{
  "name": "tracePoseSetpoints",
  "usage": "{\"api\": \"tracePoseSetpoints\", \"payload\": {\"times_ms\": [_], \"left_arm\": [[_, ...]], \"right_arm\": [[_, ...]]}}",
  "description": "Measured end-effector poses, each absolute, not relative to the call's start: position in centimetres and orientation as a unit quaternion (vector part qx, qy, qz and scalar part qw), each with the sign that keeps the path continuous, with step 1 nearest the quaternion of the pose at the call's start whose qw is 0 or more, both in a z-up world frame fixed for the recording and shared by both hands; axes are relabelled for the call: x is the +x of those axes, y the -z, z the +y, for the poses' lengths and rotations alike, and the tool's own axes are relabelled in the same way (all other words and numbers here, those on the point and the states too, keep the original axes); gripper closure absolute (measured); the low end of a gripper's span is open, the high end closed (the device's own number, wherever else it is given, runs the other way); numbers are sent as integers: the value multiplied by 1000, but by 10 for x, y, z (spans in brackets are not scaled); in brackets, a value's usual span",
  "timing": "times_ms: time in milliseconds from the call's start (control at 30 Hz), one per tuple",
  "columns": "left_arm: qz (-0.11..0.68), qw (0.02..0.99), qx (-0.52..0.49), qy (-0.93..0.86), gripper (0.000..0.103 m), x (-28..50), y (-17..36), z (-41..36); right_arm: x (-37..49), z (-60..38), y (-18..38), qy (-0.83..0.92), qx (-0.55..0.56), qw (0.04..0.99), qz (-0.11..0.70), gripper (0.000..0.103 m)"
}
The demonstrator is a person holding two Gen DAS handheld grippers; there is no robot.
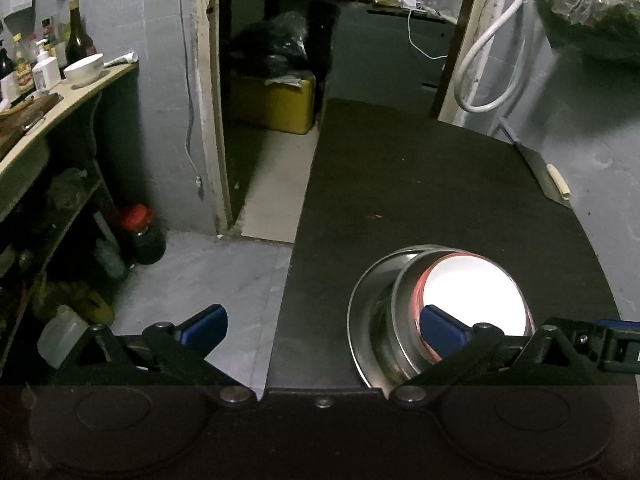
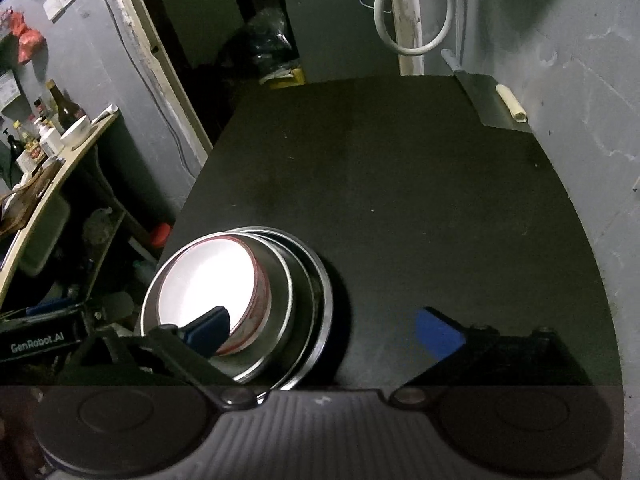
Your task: Organize plates and bowls
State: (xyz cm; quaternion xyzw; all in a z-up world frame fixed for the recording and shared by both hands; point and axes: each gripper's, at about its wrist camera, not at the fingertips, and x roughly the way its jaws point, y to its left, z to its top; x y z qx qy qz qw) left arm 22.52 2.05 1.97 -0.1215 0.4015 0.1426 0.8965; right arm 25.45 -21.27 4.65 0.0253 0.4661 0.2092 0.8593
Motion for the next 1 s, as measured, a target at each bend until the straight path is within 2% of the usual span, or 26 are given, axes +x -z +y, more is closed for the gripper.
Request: {"api": "tracePoseSetpoints", "payload": {"times_ms": [500,1000], "left_arm": [[407,901,-110,-101,1,201,-30,31],[373,923,-89,-33,1,121,-48,48]], "right_arm": [[208,-206,-70,-155,23,883,443,0],[107,-198,-93,-95,55,906,408,0]]}}
